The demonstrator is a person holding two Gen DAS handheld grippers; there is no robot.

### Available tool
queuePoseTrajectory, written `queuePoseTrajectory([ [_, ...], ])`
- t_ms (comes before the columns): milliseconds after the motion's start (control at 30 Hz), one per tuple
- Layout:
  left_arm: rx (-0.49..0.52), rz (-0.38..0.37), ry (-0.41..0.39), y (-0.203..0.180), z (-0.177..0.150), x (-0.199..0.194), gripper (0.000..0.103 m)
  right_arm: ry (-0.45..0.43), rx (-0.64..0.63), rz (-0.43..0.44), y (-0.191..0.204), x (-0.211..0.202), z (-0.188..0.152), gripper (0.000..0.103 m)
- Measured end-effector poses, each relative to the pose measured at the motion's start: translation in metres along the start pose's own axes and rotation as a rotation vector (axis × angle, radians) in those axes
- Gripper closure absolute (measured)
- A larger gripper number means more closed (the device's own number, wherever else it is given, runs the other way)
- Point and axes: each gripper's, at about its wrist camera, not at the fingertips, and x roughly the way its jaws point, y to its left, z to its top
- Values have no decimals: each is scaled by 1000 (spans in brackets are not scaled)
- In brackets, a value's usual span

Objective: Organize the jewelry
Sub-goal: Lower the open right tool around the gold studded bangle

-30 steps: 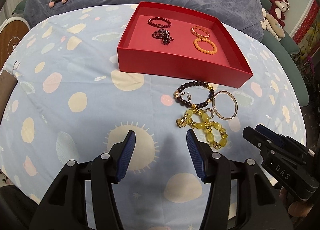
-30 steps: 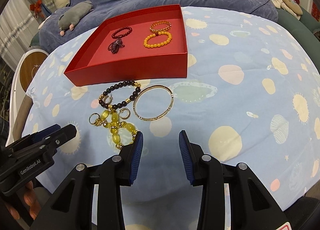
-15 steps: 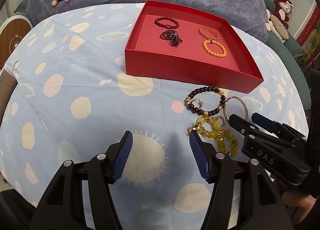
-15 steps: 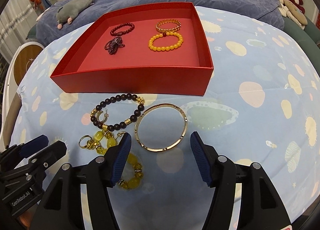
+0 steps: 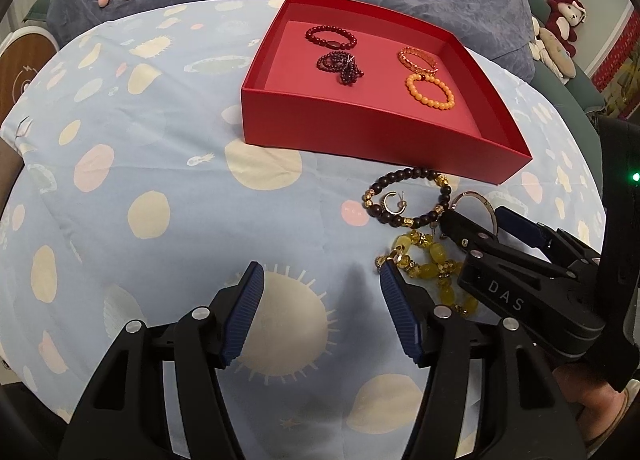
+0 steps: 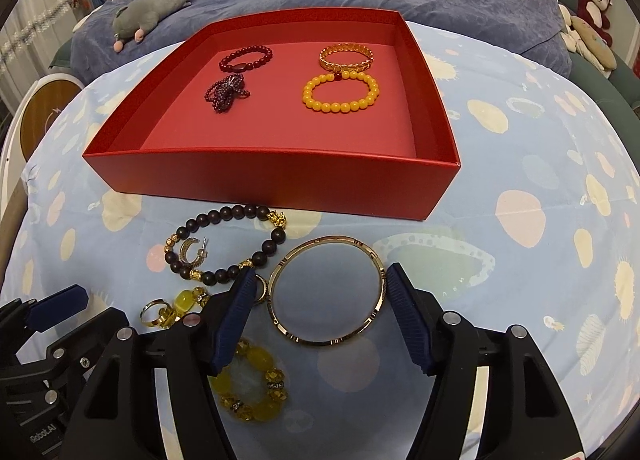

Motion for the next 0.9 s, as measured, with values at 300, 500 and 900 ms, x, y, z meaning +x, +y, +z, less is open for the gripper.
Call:
queuePoseTrajectory([
  [300,5,-14,-3,-5,-2,-2,45,13,0,19,-4,-8,-11,42],
  [500,1,-17,-4,-6,-3,-4,46,17,-2,34,-6,-18,-26,41],
  [900,2,-26,-1,-9,-7,-6,45,14,18,45,-11,-26,-40,40],
])
